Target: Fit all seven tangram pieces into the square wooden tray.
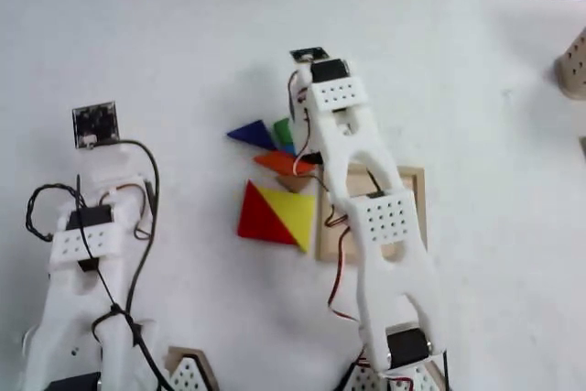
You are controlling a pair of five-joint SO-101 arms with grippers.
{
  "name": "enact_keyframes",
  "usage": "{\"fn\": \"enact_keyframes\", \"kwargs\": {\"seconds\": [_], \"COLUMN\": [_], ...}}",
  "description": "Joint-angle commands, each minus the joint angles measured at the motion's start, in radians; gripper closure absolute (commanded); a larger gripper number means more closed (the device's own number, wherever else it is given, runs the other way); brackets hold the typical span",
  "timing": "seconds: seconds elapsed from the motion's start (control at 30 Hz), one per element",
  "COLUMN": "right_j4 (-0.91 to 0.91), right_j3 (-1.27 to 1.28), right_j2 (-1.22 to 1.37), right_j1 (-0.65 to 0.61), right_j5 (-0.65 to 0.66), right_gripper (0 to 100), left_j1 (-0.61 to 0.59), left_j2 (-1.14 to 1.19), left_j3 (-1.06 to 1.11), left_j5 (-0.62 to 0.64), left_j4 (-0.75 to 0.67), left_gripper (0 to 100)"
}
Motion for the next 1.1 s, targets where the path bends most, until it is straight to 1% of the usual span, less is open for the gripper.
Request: {"fn": "enact_keyframes", "kwargs": {"seconds": [0.0,0.17,0.33,0.47,0.67,0.7,0.8,0.93,1.0,1.07], "right_j4": [0.028,-0.008,-0.208,-0.329,-0.429,-0.440,-0.473,-0.584,-0.625,-0.628], "right_j3": [0.057,0.265,0.595,0.822,1.135,1.186,1.344,1.573,1.637,1.665], "right_j2": [-0.035,-0.177,-0.403,-0.634,-0.938,-0.980,-1.096,-1.196,-1.214,-1.213], "right_j1": [-0.053,-0.114,-0.130,-0.093,0.013,0.027,0.039,0.030,0.008,-0.021], "right_j5": [0.009,-0.020,-0.026,-0.026,-0.017,-0.008,0.086,0.103,0.104,0.104], "right_gripper": [98.1,98.0,98.0,98.0,97.8,97.8,97.8,97.5,93.7,86.5], "left_j1": [-0.005,-0.005,-0.005,-0.005,-0.005,-0.005,-0.005,-0.005,-0.005,-0.005], "left_j2": [-0.001,-0.001,-0.001,-0.001,-0.001,-0.001,-0.001,-0.001,-0.001,-0.001], "left_j3": [-0.044,-0.046,-0.046,-0.044,-0.043,-0.043,-0.043,-0.043,-0.043,-0.043], "left_j5": [-0.011,-0.011,-0.011,-0.011,-0.011,-0.011,-0.011,-0.011,-0.011,-0.011], "left_j4": [0.002,0.002,0.002,0.002,0.002,0.002,0.002,0.002,0.002,0.002], "left_gripper": [95,95,95,95,95,95,95,95,95,95]}}
